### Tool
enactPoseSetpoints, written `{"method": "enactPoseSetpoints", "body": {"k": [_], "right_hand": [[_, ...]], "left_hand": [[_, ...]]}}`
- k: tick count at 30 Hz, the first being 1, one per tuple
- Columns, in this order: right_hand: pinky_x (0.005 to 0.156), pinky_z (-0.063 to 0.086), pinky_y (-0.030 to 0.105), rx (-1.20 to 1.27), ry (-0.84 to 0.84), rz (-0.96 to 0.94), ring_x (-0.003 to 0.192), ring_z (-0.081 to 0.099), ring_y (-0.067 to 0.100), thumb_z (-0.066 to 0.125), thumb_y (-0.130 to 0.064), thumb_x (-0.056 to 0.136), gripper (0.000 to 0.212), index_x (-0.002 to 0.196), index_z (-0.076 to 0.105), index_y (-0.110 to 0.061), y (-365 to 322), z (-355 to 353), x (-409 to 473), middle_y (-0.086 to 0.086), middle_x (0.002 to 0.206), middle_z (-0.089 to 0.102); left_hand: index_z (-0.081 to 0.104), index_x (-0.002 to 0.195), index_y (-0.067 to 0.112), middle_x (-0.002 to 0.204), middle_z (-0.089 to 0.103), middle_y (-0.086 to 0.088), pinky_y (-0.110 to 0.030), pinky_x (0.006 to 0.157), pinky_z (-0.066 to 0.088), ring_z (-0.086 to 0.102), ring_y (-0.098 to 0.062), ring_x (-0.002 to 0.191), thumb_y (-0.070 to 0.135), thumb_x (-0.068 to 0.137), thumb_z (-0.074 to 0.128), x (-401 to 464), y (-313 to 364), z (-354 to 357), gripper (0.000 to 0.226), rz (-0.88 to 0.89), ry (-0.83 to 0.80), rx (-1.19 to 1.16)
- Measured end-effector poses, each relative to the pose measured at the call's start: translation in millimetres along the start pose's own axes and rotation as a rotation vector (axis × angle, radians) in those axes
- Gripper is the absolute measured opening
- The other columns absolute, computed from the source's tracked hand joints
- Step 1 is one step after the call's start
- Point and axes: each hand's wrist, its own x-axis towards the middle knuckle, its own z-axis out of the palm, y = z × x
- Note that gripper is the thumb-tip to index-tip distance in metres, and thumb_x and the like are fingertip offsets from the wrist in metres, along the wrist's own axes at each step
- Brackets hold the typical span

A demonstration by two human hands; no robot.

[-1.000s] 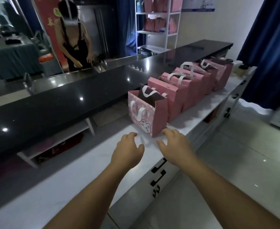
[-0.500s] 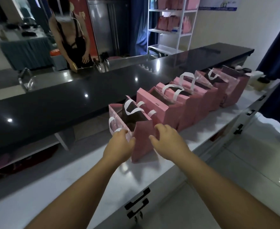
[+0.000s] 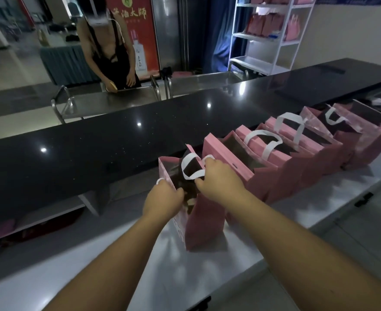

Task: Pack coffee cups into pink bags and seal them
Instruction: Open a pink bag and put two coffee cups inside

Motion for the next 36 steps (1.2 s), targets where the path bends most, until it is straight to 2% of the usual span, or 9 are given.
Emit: {"method": "enactPoseSetpoints", "body": {"k": [5,8,14,17,22,25,28,31,36], "right_hand": [[0.091,0.056,0.052,-0.119,-0.102,0.110,0.107,0.064,0.038,0.065,-0.016,0.089,0.052,0.136,0.042,-0.014,-8.2,13.7,34.9,0.012,0.128,0.055],[0.092,0.055,0.054,-0.156,-0.165,0.173,0.111,0.063,0.042,0.058,-0.009,0.093,0.053,0.142,0.040,-0.009,-7.6,22.2,55.6,0.013,0.131,0.054],[0.070,0.050,0.041,-0.112,-0.168,0.114,0.097,0.065,0.034,0.050,-0.015,0.095,0.019,0.112,0.059,-0.011,2.5,28.0,76.1,0.013,0.110,0.065],[0.095,0.057,0.041,-0.208,-0.312,0.144,0.107,0.064,0.028,0.054,-0.016,0.100,0.030,0.130,0.052,-0.011,5.0,25.9,81.6,0.009,0.119,0.062],[0.085,0.059,0.037,-0.182,-0.325,0.042,0.089,0.063,0.025,0.058,-0.019,0.098,0.029,0.125,0.057,-0.009,16.9,16.2,81.8,0.008,0.105,0.063],[0.066,0.052,0.037,-0.046,-0.263,-0.061,0.075,0.058,0.025,0.053,-0.019,0.093,0.016,0.101,0.063,-0.009,19.6,16.2,71.3,0.008,0.088,0.062],[0.048,0.037,0.026,-0.035,-0.275,-0.165,0.062,0.057,0.017,0.054,-0.018,0.095,0.006,0.092,0.060,-0.015,6.6,19.1,61.7,0.001,0.076,0.060],[0.045,0.030,0.023,-0.039,-0.307,-0.302,0.058,0.053,0.012,0.055,-0.019,0.094,0.007,0.090,0.061,-0.017,-18.8,30.2,47.4,-0.002,0.072,0.058],[0.060,0.059,0.034,-0.025,-0.418,-0.475,0.063,0.065,0.022,0.056,-0.014,0.089,0.011,0.092,0.066,-0.018,-82.5,66.2,-4.9,0.002,0.075,0.065]], "left_hand": [[0.062,0.091,0.015,0.075,0.065,-0.004,-0.031,0.057,0.056,0.065,-0.019,0.066,0.035,0.092,0.059,30.9,-7.5,-2.7,0.021,-0.031,-0.069,0.020],[0.063,0.083,0.017,0.070,0.062,-0.003,-0.028,0.053,0.047,0.059,-0.019,0.059,0.036,0.090,0.055,45.7,-13.7,-7.5,0.022,-0.050,-0.076,0.044],[0.062,0.089,0.017,0.081,0.064,-0.003,-0.029,0.051,0.037,0.059,-0.019,0.067,0.026,0.098,0.050,54.8,-10.0,-8.8,0.017,-0.107,-0.041,0.055],[0.063,0.097,0.015,0.087,0.064,-0.005,-0.032,0.057,0.045,0.062,-0.022,0.075,0.015,0.101,0.048,50.8,-10.8,-10.0,0.015,-0.155,-0.043,0.076],[0.065,0.090,0.012,0.084,0.066,-0.007,-0.030,0.053,0.039,0.060,-0.023,0.071,0.014,0.102,0.046,27.7,-18.8,-15.3,0.022,-0.241,0.031,0.050],[0.056,0.075,0.018,0.079,0.066,-0.005,-0.030,0.052,0.037,0.060,-0.023,0.069,0.022,0.103,0.043,3.9,-26.8,-21.0,0.032,-0.283,0.110,0.024],[0.054,0.069,0.021,0.075,0.067,-0.003,-0.030,0.056,0.042,0.063,-0.025,0.071,0.030,0.102,0.043,-28.4,-40.9,-29.2,0.036,-0.344,0.190,-0.041],[0.060,0.068,0.020,0.070,0.068,0.001,-0.028,0.053,0.041,0.065,-0.021,0.066,0.033,0.098,0.045,-69.7,-63.1,-38.4,0.036,-0.440,0.269,-0.104],[0.056,0.070,0.020,0.070,0.064,0.002,-0.029,0.051,0.034,0.060,-0.018,0.063,0.028,0.100,0.048,-155.1,-113.9,-53.0,0.033,-0.614,0.419,-0.124]]}}
